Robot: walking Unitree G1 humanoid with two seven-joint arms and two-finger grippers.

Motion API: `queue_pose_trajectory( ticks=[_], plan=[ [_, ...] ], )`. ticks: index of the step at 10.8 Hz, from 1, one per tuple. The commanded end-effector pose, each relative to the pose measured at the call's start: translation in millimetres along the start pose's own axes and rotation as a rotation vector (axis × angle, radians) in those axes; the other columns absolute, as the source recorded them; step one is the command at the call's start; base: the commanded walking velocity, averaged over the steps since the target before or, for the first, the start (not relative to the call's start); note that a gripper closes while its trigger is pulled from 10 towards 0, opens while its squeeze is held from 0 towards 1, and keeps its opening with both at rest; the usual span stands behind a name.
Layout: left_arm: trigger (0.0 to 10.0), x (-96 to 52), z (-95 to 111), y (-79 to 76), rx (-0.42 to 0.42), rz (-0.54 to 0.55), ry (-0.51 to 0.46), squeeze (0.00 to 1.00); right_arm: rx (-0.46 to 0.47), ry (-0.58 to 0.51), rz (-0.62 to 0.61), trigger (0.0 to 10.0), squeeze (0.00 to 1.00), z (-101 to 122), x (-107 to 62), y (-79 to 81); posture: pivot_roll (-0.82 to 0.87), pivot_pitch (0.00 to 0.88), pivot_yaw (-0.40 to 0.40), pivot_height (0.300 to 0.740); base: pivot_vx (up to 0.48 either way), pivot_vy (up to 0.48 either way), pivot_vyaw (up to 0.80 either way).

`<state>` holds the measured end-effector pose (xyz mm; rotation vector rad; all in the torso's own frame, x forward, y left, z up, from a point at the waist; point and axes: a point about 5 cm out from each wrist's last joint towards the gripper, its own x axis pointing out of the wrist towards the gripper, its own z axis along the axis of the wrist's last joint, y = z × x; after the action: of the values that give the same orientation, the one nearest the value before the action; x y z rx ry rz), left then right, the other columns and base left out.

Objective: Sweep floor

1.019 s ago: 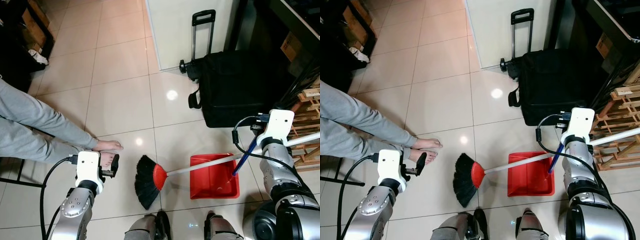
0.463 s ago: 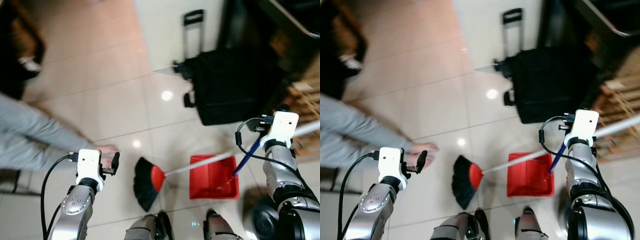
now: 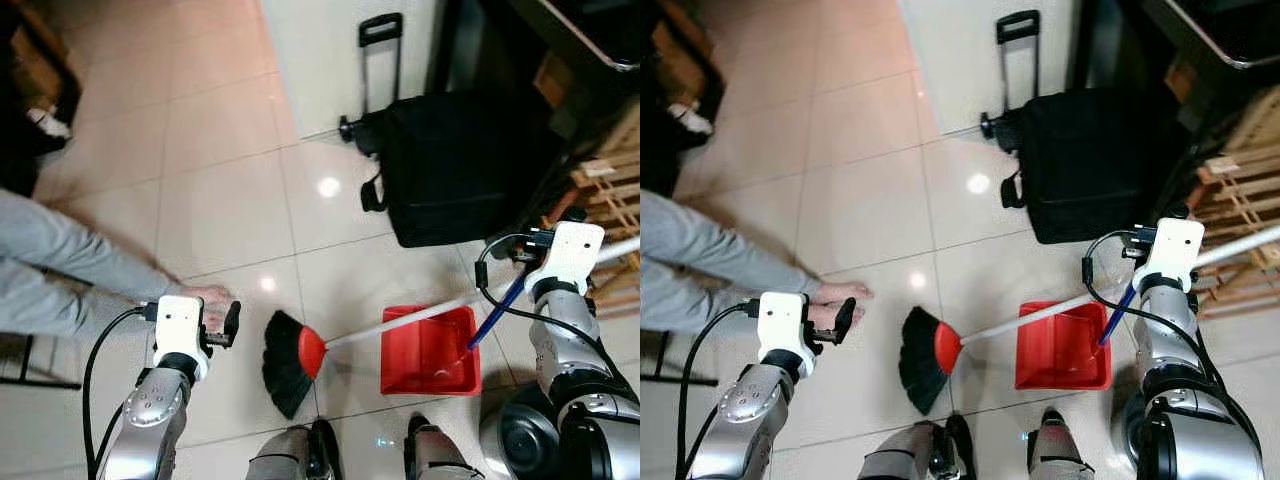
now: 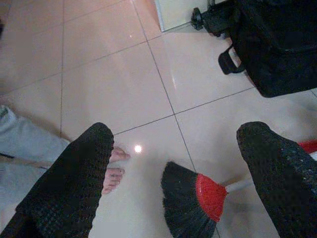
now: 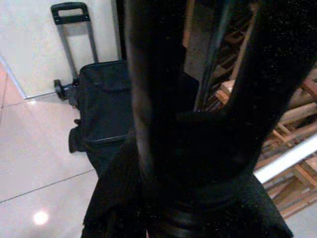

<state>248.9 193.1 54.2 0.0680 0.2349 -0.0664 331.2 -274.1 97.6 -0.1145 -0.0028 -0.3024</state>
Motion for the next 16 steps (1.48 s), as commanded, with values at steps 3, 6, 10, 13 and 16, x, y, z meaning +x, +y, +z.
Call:
queue_pose_trajectory(
  ticks=[3, 6, 10, 13, 16],
  plan=[
    [10.0, -5.5, -10.3, 7.4, 0.015, 0.014, 0.04, 0.0, 0.005, -0.006, 0.032, 10.0, 0.0, -1.0, -1.3, 7.8, -0.03, 0.229, 0.208, 0.74, 0.0, -0.378, 0.0],
    [10.0, -5.9, -10.8, 7.0, 0.016, 0.013, 0.041, 0.0, 0.006, -0.008, 0.033, 10.0, 0.0, -0.7, -1.2, 8.3, -0.03, 0.229, 0.208, 0.74, 0.0, -0.39, 0.0],
    [10.0, -6.6, -12.1, 7.6, 0.009, 0.016, 0.04, 0.0, 0.004, -0.007, 0.038, 10.0, 0.0, -0.4, -0.8, 9.3, -0.03, 0.226, 0.205, 0.74, 0.0, -0.072, 0.0],
    [10.0, -6.3, -13.3, 7.3, 0.009, 0.014, 0.041, 0.0, 0.002, -0.007, 0.035, 10.0, 0.0, -0.1, -0.4, 9.0, -0.03, 0.222, 0.204, 0.74, 0.0, 0.0, 0.0],
    [10.0, -5.5, -13.6, 7.4, 0.011, 0.017, 0.038, 0.0, -0.001, -0.008, 0.037, 10.0, 0.0, 0.8, 0.3, 9.1, -0.03, 0.218, 0.2, 0.74, 0.0, 0.0, 0.0]
  ],
)
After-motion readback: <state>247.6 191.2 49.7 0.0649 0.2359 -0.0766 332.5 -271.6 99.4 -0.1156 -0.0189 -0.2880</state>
